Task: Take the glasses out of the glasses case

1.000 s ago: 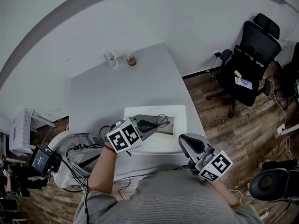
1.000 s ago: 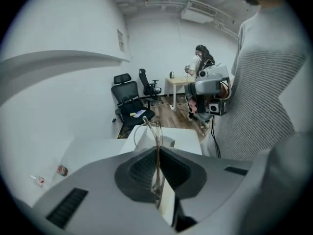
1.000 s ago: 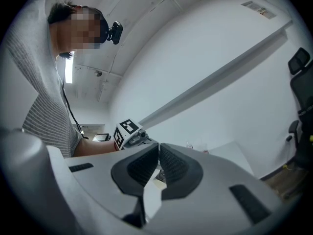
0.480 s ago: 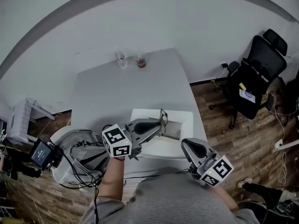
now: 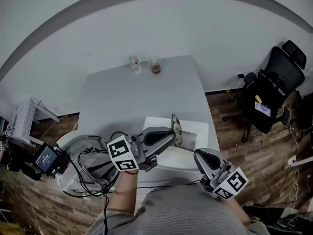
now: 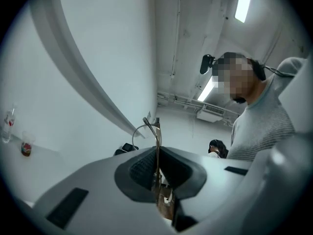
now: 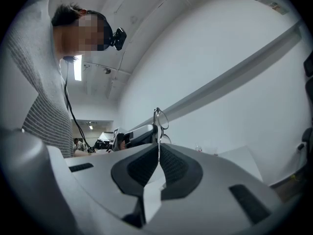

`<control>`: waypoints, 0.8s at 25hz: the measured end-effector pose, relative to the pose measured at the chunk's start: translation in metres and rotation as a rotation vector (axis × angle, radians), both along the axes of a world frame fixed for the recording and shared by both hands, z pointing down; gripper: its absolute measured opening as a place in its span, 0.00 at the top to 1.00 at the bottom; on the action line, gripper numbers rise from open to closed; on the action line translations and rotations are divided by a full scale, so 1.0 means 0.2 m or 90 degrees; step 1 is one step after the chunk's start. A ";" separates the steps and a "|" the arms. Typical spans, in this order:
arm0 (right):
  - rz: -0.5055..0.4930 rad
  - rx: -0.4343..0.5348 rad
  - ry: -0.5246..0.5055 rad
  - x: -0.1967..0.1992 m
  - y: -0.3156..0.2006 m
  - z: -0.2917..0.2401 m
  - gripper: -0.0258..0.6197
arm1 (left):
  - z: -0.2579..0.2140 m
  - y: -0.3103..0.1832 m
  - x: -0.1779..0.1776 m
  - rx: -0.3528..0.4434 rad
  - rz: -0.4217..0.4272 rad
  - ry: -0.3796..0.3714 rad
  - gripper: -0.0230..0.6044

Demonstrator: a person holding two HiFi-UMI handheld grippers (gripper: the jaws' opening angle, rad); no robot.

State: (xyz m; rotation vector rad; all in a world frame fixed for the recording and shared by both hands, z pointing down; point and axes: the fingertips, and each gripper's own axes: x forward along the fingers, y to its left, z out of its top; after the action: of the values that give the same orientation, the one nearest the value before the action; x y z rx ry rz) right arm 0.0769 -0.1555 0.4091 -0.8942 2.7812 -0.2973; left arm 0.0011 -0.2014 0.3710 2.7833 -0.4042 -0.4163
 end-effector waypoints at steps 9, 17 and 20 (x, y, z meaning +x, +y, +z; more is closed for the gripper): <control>-0.044 0.014 0.018 -0.02 -0.06 -0.01 0.94 | -0.01 0.00 0.07 0.055 -0.015 -0.059 0.92; -0.262 -0.001 0.067 -0.19 0.07 0.00 0.94 | -0.02 -0.05 0.15 0.089 -0.024 -0.095 0.92; -0.288 -0.001 0.077 -0.23 0.09 0.01 0.94 | -0.03 -0.05 0.15 0.095 -0.023 -0.099 0.92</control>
State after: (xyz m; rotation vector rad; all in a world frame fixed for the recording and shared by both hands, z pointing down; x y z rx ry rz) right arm 0.0310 -0.1375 0.4106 -0.2786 3.0714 -0.3206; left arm 0.0320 -0.2121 0.3649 2.9690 -0.4783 -0.2490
